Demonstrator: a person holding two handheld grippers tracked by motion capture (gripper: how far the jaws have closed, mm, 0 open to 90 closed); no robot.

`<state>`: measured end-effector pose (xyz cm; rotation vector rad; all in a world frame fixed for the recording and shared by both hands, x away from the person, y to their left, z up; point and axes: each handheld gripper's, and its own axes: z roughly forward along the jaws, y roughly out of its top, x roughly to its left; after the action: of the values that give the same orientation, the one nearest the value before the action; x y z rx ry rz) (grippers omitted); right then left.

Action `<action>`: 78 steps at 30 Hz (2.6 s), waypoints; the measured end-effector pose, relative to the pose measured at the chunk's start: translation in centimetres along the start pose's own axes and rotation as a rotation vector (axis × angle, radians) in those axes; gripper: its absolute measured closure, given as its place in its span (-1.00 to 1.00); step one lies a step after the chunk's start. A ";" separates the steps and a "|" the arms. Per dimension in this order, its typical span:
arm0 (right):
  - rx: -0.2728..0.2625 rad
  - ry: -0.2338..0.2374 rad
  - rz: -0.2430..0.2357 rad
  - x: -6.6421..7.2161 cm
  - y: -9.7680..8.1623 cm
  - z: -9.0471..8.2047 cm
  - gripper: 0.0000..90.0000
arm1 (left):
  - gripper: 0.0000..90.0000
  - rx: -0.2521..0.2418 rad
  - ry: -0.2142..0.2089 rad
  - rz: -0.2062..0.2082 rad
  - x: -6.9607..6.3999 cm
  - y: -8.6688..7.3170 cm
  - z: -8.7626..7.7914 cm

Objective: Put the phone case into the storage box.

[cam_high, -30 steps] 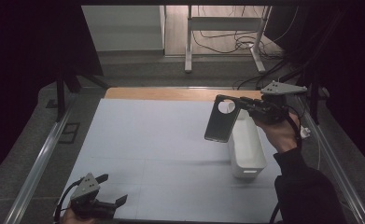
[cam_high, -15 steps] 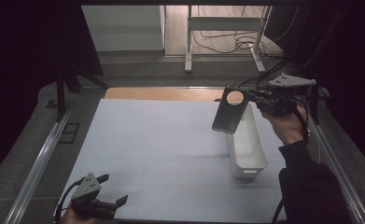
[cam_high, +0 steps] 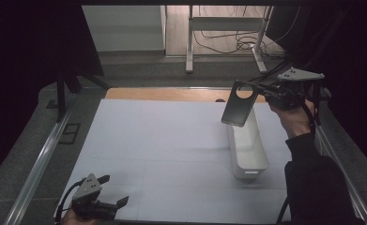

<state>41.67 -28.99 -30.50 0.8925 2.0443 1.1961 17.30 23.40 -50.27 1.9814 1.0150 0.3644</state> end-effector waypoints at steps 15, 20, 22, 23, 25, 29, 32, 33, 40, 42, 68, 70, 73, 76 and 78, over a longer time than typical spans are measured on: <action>0.021 -0.051 -0.024 -2.8 0.4 1.7 0.77 | -1.00 0.005 0.003 0.000 0.0 0.0 0.1; 0.024 -0.058 -0.031 -3.4 0.5 2.3 0.77 | -1.00 0.007 0.004 0.002 0.0 0.0 0.1; 0.026 -0.063 -0.031 -3.9 0.5 2.6 0.77 | -1.00 0.008 0.004 0.003 0.0 0.0 0.1; 0.025 -0.064 -0.026 -4.0 0.4 2.7 0.77 | -1.00 0.008 0.003 0.003 0.0 0.1 0.1; 0.031 -0.069 -0.030 -4.4 0.3 3.0 0.77 | -1.00 0.008 0.003 0.003 0.0 0.1 0.1; 0.041 -0.078 -0.030 -4.9 0.0 3.8 0.77 | -1.00 0.008 0.003 0.003 0.0 0.1 0.1; 0.045 -0.080 -0.037 -5.2 -0.3 4.2 0.77 | -1.00 0.007 0.004 0.004 0.0 0.0 0.1; 0.048 -0.083 -0.032 -5.3 -0.4 4.5 0.77 | -1.00 0.007 0.004 0.003 0.0 0.0 0.1; 0.060 -0.077 -0.037 -5.7 -1.1 5.6 0.77 | -1.00 0.007 0.004 0.005 -0.1 0.0 0.1; 0.069 -0.074 -0.039 -5.8 -1.3 5.9 0.76 | -1.00 0.008 0.006 0.007 -0.1 0.0 0.1; 0.060 -0.047 -0.093 -6.2 -4.7 8.5 0.77 | -1.00 0.016 0.010 0.010 -0.2 0.1 0.2; 0.062 -0.044 -0.102 -6.2 -4.9 8.6 0.77 | -1.00 0.017 0.010 0.010 -0.2 0.1 0.2; 0.056 -0.040 -0.120 -6.1 -5.2 8.7 0.77 | -1.00 0.016 0.011 0.010 -0.2 0.1 0.1; 0.052 -0.035 -0.130 -5.9 -5.6 9.0 0.77 | -1.00 0.016 0.011 0.010 -0.2 0.1 0.1; 0.049 -0.033 -0.144 -5.8 -5.8 9.2 0.77 | -1.00 0.016 0.011 0.009 -0.2 0.1 0.1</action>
<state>50.71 -31.21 -38.56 0.7676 2.0815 1.0518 17.31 23.17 -50.27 2.0010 1.0189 0.3731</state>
